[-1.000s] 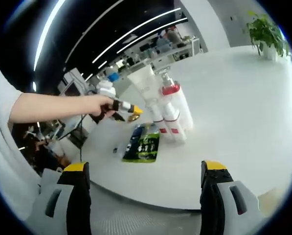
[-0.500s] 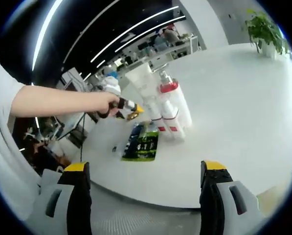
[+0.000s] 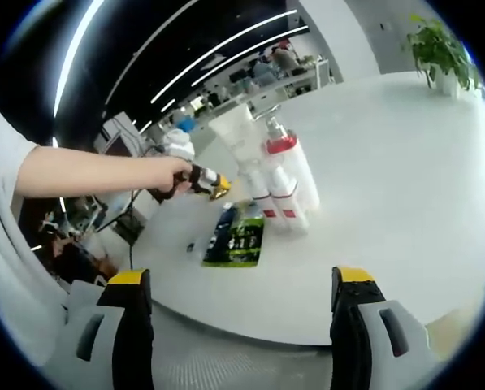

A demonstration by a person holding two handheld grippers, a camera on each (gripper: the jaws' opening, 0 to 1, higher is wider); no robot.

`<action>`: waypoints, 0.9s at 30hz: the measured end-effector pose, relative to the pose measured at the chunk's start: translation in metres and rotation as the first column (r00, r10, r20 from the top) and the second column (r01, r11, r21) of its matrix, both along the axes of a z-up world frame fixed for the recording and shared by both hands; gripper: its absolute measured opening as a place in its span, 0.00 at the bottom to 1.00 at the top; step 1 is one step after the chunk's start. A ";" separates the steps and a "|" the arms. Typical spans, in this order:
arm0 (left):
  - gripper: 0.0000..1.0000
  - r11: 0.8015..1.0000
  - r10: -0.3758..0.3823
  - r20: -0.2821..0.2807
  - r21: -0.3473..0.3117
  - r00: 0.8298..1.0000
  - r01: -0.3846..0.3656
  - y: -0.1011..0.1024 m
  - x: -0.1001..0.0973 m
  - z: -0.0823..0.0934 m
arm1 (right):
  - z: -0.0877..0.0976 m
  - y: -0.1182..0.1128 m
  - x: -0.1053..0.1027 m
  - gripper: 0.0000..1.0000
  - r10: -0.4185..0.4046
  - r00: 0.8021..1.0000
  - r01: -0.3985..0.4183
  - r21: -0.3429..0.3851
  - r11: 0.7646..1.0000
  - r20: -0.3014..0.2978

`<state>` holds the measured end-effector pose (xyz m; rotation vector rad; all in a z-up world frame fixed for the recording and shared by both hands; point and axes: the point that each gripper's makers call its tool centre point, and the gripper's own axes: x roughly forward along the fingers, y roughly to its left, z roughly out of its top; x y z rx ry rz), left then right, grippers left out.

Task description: Arrange the skincare products in the storage area until every visible bottle or jar stands upright without overlapping.

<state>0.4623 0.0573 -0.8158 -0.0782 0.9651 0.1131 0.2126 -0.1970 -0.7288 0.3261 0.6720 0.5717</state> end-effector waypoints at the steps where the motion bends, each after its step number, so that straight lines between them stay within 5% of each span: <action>1: 0.39 1.000 -0.012 0.009 0.007 1.000 0.012 0.000 0.002 0.002 | 0.000 0.000 0.000 0.91 -0.001 1.000 0.001 0.000 1.000 0.001; 9: 0.38 0.998 -0.056 0.042 0.028 0.998 0.055 0.005 0.002 0.016 | 0.001 0.001 0.000 0.90 0.005 1.000 -0.005 0.005 1.000 0.005; 21: 0.40 0.999 -0.050 0.038 0.007 0.998 0.050 0.002 -0.039 0.049 | 0.003 0.008 -0.003 0.89 0.055 0.998 -0.055 0.001 0.998 0.020; 27: 0.40 0.998 -0.055 0.061 -0.002 0.997 0.055 0.003 -0.039 0.057 | 0.005 0.010 -0.004 0.89 0.067 0.997 -0.067 0.010 0.998 0.031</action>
